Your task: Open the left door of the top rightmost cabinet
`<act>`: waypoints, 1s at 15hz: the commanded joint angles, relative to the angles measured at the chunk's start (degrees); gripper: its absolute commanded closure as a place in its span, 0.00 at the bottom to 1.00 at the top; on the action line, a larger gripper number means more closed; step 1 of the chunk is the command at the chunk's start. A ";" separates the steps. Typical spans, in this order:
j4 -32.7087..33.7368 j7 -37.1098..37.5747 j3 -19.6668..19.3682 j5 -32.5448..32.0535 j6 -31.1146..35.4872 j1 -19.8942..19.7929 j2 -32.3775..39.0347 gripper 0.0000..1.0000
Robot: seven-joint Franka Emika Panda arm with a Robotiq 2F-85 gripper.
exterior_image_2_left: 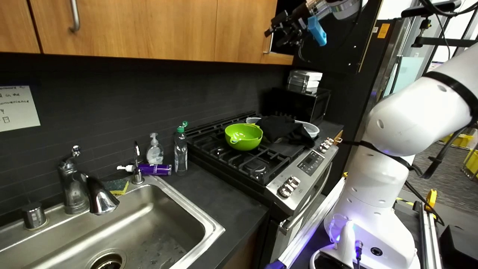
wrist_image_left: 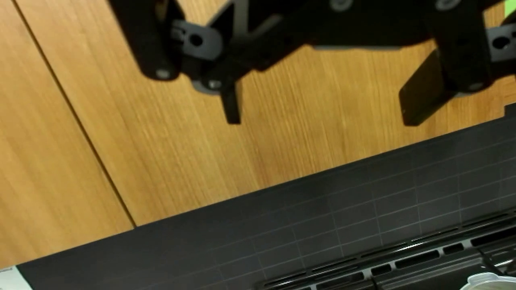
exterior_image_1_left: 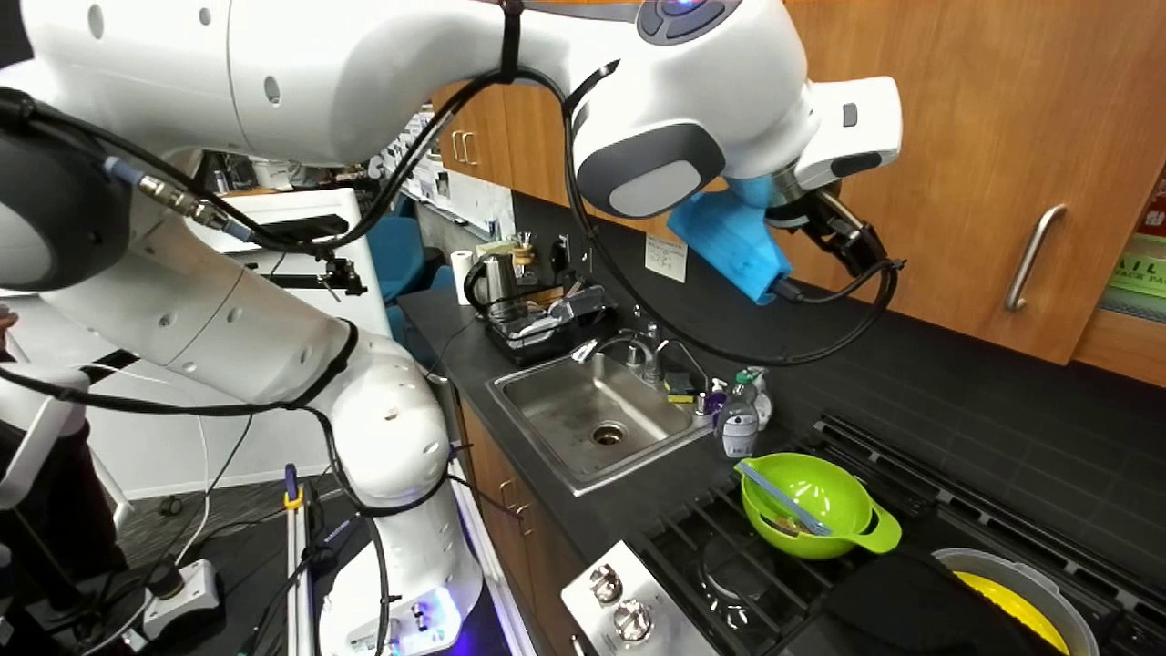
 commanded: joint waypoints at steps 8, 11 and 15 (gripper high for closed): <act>1.43 -3.15 -9.55 6.56 21.76 15.48 0.88 0.00; 1.59 1.46 -12.24 2.97 27.01 17.93 1.91 0.00; -0.55 11.12 -9.64 -3.26 23.61 8.58 1.33 0.00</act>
